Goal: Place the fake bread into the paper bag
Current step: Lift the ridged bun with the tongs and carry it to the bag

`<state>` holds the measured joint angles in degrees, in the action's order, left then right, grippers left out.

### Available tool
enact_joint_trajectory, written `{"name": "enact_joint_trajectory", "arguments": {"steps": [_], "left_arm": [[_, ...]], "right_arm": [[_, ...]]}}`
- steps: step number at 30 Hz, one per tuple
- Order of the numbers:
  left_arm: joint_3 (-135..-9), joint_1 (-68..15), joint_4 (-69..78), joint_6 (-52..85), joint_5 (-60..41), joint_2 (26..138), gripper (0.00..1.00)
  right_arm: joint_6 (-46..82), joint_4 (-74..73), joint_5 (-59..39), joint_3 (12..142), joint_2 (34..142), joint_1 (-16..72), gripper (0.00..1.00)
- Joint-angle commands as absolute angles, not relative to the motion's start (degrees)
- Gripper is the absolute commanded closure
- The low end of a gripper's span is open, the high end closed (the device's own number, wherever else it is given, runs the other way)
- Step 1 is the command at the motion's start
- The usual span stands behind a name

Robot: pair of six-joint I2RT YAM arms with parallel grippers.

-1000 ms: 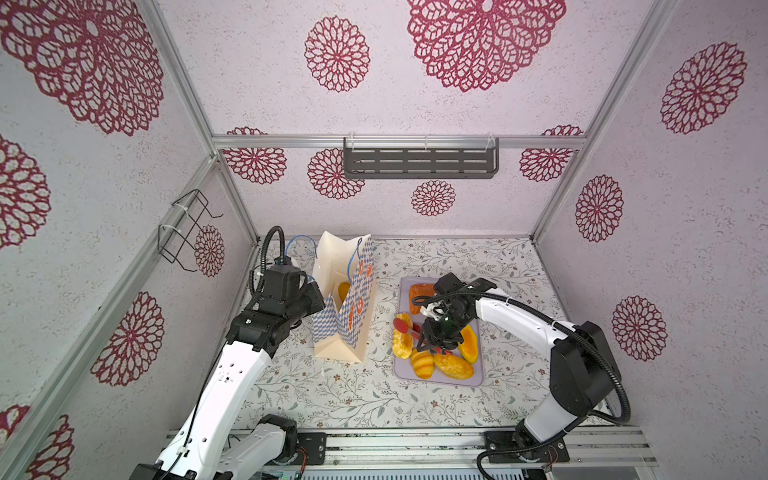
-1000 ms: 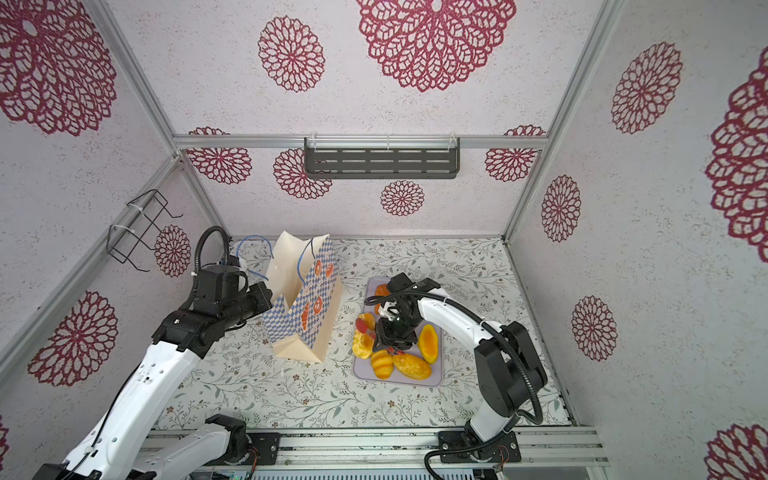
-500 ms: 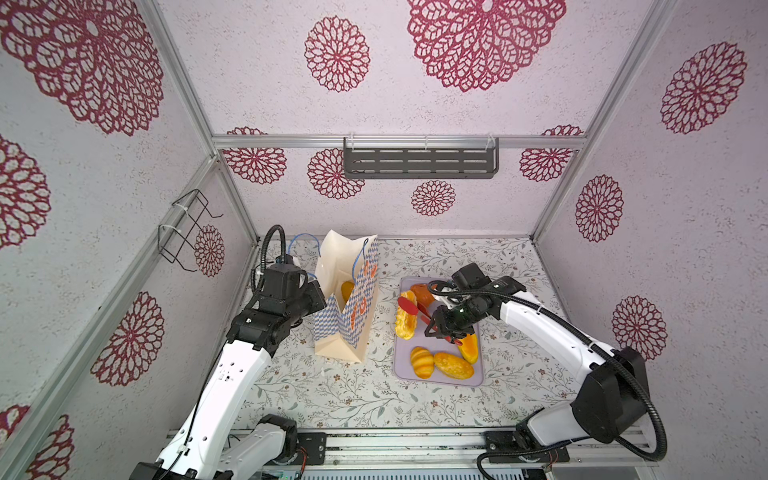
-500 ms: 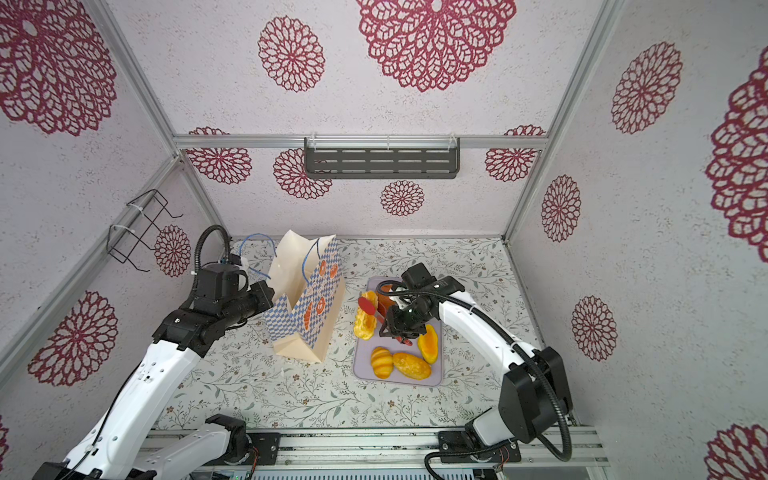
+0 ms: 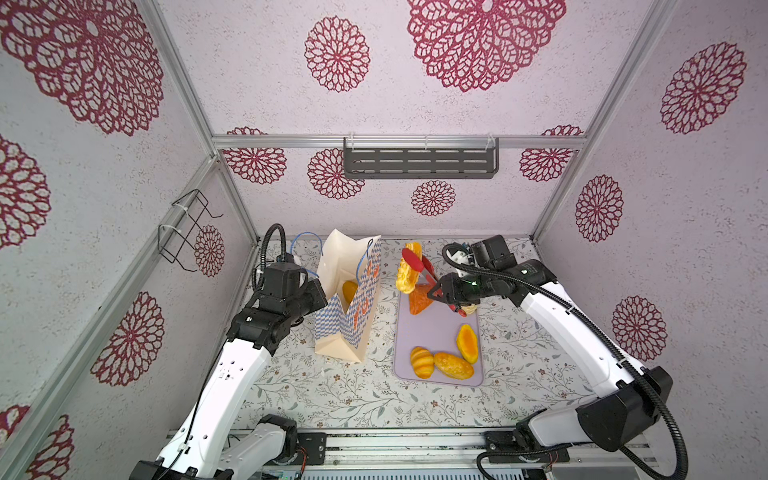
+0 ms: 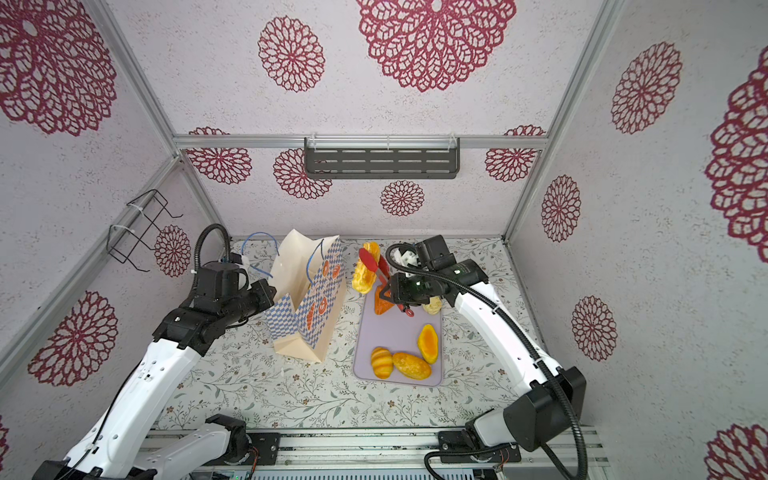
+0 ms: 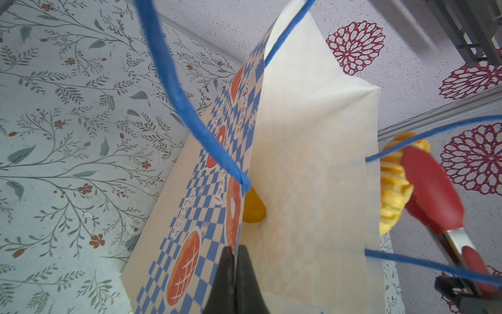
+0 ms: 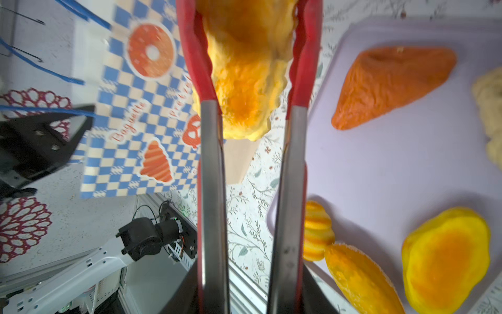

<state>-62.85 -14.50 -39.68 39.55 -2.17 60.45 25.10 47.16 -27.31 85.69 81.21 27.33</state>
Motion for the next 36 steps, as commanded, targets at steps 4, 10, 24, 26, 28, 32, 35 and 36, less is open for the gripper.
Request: {"name": "enact_joint_trajectory", "arguments": {"steps": [4,10,24,26,28,32,35,36], "left_arm": [[-64.91,-14.81,-37.09,40.67,-2.82,60.33,1.0],[-65.04,-14.94,-36.98,40.85,-3.36,60.72,1.0],[-65.56,-15.46,-36.54,41.05,-3.82,61.49,1.0],[-65.48,-15.49,-36.52,41.0,-3.73,61.51,1.0],[-65.56,-15.53,-36.56,41.03,-3.69,61.67,1.0],[-65.87,-15.53,-36.54,40.88,-3.7,61.78,1.0],[-66.09,-15.62,-36.56,40.76,-3.61,61.78,1.0],[-66.18,-15.63,-36.54,40.62,-3.56,61.77,1.0]], "right_arm": [[26.53,37.44,-23.99,94.5,80.16,27.01,0.59],[31.26,26.65,-29.53,100.27,83.54,27.23,0.59],[31.87,24.52,-34.63,115.12,96.11,35.38,0.59],[30.68,26.68,-34.87,116.89,97.56,36.4,0.59],[29.6,28.66,-35.32,117.17,98.32,37.08,0.59],[26.71,34.54,-35.16,117.23,98.87,37.35,0.59],[24.02,39.56,-34.83,117.16,99.14,37.44,0.58],[23.21,41.21,-34.7,116.94,99.14,37.48,0.58]]}}
